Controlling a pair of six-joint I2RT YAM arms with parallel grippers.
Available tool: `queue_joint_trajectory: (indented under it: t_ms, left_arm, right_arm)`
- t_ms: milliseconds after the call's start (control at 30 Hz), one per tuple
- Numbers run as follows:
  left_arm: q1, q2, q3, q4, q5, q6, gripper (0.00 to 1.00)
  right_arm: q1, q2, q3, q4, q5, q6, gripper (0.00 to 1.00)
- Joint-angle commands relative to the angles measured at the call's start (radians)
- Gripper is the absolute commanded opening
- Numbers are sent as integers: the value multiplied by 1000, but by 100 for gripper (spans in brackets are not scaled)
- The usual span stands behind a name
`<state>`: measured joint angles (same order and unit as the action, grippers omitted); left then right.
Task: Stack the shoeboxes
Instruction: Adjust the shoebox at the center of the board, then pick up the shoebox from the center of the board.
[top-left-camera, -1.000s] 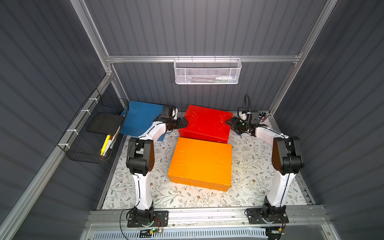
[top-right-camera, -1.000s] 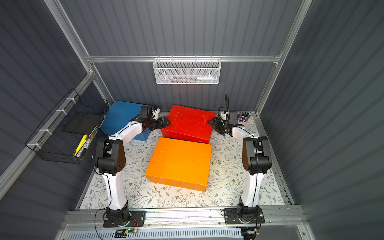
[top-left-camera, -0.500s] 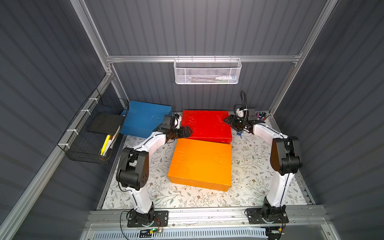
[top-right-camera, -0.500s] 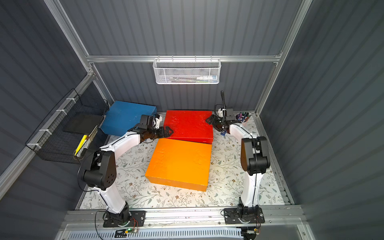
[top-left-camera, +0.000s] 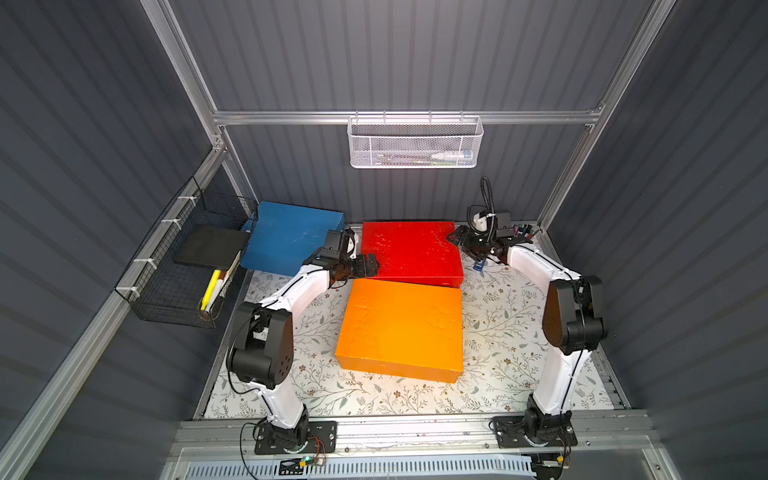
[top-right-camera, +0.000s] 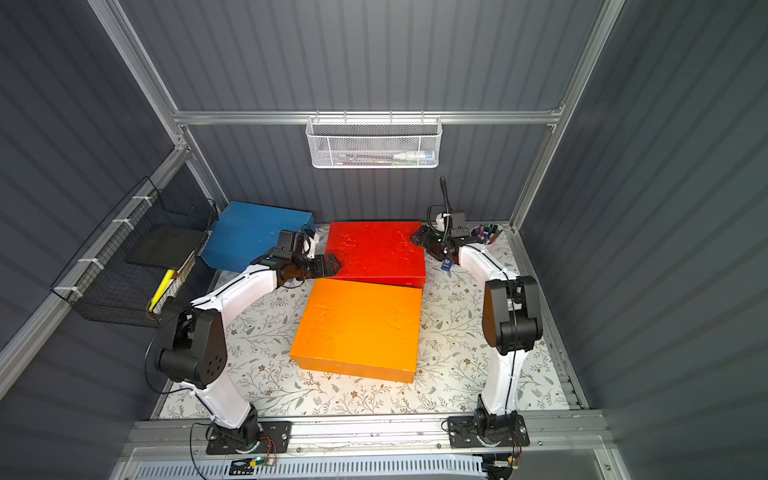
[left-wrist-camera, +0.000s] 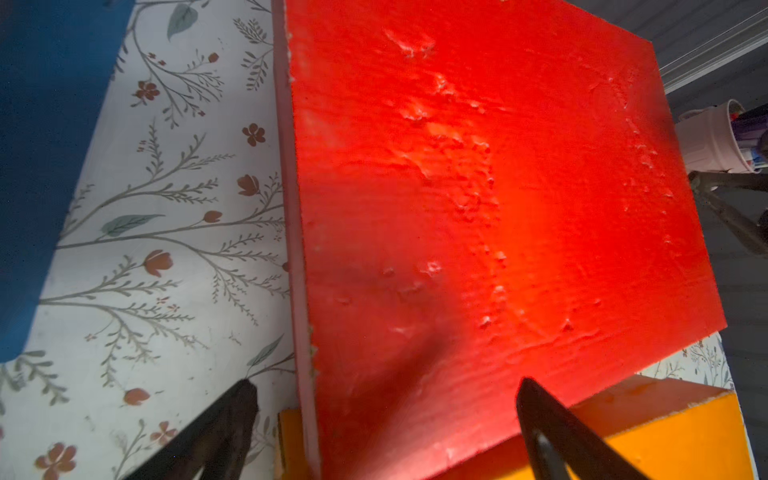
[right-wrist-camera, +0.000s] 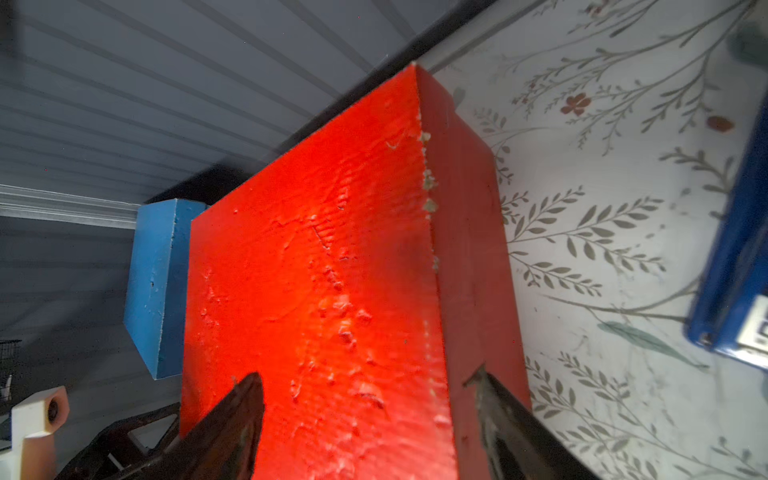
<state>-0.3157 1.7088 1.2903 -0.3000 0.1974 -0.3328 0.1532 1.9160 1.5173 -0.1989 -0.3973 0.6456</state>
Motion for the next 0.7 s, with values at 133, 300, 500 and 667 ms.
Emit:
queue_joint_trajectory:
  t_ms: [133, 300, 500, 667]
  left_arm:
    - [-7, -254, -95, -31, -82, 3, 99]
    - [-6, -498, -320, -35, -77, -29, 99]
    - [-7, -745, -532, -52, -69, -111, 99]
    - [-6, -861, -628, -70, -69, -168, 99]
  right_arm:
    - [-4, -226, -81, -68, 132, 4, 91]
    - [-3, -444, -319, -61, 185, 51, 99]
    - [-1, -735, -684, 81, 32, 191, 99]
    - [117, -913, -828, 32, 130, 180, 99]
